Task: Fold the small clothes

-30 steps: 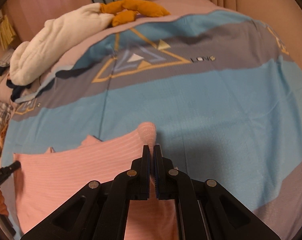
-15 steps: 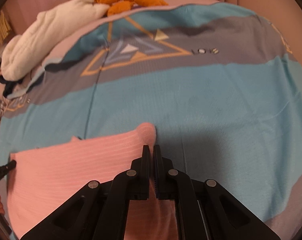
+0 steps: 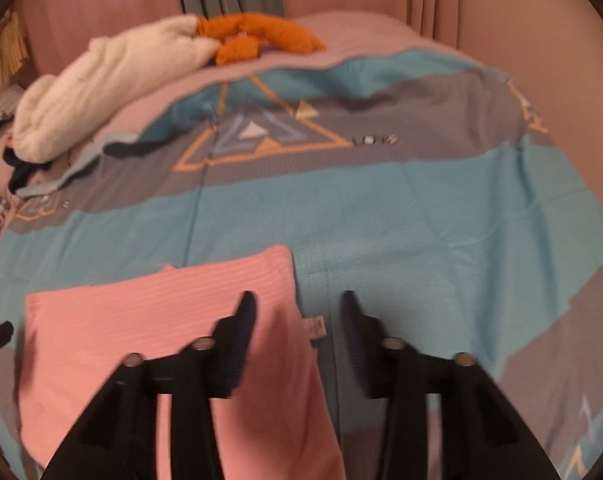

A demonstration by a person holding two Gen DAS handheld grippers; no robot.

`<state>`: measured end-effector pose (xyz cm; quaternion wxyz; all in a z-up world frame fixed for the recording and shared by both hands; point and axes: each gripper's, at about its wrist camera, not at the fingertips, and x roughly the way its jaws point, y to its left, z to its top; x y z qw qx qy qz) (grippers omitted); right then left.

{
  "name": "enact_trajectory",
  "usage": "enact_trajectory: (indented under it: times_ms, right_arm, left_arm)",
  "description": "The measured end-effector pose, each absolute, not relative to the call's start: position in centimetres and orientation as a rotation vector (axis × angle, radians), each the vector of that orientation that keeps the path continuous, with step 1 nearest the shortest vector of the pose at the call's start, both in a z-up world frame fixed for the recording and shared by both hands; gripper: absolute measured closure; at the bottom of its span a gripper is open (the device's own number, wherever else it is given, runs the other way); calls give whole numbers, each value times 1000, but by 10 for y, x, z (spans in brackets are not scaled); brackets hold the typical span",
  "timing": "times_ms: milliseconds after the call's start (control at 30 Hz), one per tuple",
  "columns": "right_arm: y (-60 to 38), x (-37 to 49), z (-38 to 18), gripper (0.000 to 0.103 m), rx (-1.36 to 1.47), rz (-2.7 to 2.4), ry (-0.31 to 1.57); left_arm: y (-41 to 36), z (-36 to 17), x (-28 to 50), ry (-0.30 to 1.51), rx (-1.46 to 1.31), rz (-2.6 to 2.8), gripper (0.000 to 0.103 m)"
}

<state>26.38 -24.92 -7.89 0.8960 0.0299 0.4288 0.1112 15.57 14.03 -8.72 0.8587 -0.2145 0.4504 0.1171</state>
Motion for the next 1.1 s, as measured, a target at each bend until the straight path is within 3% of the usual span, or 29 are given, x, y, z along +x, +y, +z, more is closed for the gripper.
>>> enact_trajectory:
  times_ms: [100, 133, 200, 700, 933, 1100]
  right_arm:
    - [-257, 240, -63, 47, 81, 241, 843]
    - [-259, 232, -59, 40, 90, 250, 831]
    - [-263, 222, -55, 35, 107, 255, 813]
    - [-306, 136, -111, 34, 309, 232, 918]
    - [-313, 127, -140, 35, 462, 283, 985]
    - [-304, 139, -149, 46, 524, 344, 985]
  left_arm:
    - [131, -75, 130, 914, -445, 237, 27]
    - [128, -72, 121, 907, -449, 235, 23]
    - [124, -71, 110, 900, -462, 221, 23]
    - [94, -123, 44, 988, -521, 219, 25]
    - [82, -138, 41, 998, -592, 182, 38]
    - [77, -143, 53, 989, -614, 165, 41]
